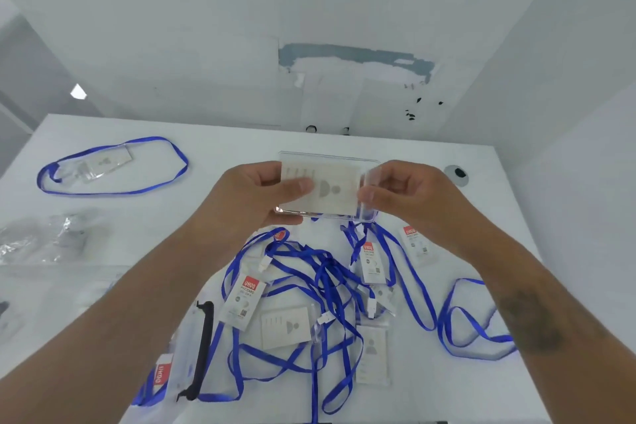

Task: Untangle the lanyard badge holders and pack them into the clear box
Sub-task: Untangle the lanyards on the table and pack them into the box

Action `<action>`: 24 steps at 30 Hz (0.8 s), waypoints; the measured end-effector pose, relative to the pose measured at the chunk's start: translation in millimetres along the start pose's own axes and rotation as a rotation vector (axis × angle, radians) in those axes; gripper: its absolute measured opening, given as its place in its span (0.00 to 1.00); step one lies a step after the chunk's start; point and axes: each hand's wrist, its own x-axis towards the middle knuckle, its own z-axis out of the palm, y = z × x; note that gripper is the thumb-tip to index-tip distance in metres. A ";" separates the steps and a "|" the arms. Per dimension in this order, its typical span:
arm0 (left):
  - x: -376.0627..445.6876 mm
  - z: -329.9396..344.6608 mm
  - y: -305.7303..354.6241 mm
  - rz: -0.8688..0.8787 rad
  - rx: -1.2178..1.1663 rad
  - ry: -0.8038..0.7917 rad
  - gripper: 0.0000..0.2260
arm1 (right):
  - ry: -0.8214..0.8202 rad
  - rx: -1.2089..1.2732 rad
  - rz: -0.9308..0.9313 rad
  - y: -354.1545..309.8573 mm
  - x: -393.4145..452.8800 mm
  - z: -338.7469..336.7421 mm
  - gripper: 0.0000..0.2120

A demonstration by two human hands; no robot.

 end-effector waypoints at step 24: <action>4.1 48.2 83.1 0.370 0.223 0.259 0.04 | 0.140 -0.572 -0.095 -84.7 -40.1 14.3 0.12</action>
